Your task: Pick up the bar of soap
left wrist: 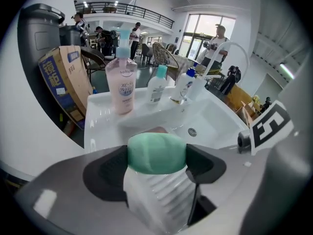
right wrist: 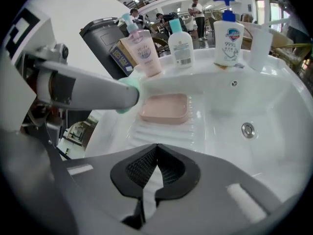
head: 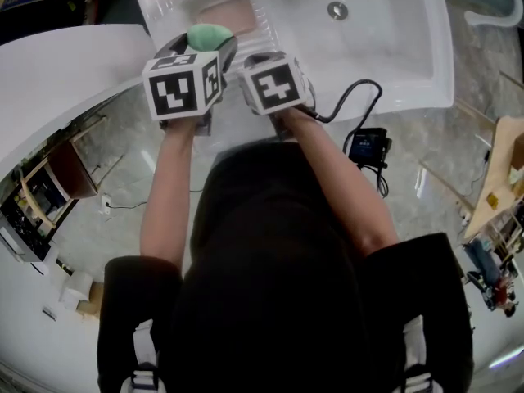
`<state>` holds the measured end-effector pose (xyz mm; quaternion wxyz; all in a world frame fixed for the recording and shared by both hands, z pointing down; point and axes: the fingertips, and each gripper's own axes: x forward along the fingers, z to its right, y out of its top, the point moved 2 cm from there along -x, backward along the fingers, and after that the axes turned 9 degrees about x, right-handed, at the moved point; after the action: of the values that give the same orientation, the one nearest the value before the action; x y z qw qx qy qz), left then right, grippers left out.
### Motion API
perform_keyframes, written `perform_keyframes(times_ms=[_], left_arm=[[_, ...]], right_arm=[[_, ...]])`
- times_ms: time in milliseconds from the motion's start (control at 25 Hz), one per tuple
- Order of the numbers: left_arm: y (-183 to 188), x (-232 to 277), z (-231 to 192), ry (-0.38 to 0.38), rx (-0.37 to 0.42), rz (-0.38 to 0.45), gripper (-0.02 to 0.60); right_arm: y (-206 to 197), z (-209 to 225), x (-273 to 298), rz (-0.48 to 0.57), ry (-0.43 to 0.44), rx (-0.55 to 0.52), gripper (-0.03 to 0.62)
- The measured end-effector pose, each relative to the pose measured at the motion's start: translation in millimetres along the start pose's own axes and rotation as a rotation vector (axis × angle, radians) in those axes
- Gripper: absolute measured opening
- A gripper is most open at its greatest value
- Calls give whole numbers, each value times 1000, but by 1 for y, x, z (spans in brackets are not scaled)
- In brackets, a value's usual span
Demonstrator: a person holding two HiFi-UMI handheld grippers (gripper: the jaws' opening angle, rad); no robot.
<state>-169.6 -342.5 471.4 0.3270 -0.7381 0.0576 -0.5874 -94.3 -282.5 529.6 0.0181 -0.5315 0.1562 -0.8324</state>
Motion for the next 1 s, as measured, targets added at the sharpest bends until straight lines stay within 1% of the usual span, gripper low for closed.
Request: perform_keyframes(times_ms=[240, 360, 520, 640, 800, 1000], left_arm=[[0, -24, 2, 24, -3, 48, 379], [1, -39, 2, 24, -13, 81, 379], [-2, -57, -4, 22, -22, 119, 379], [-7, -65, -6, 29, -33, 139, 379], [-10, -72, -1, 30, -42, 153, 379], [-9, -79, 3, 32, -53, 171, 379]], right_arm=[[32, -3, -31, 167, -7, 62, 14], [45, -7, -48, 242, -42, 48, 15], [58, -19, -65, 316, -83, 15, 15], [66, -28, -74, 356, -88, 7, 15], [56, -37, -78, 344, -81, 20, 15], [57, -44, -85, 372, -77, 6, 15]])
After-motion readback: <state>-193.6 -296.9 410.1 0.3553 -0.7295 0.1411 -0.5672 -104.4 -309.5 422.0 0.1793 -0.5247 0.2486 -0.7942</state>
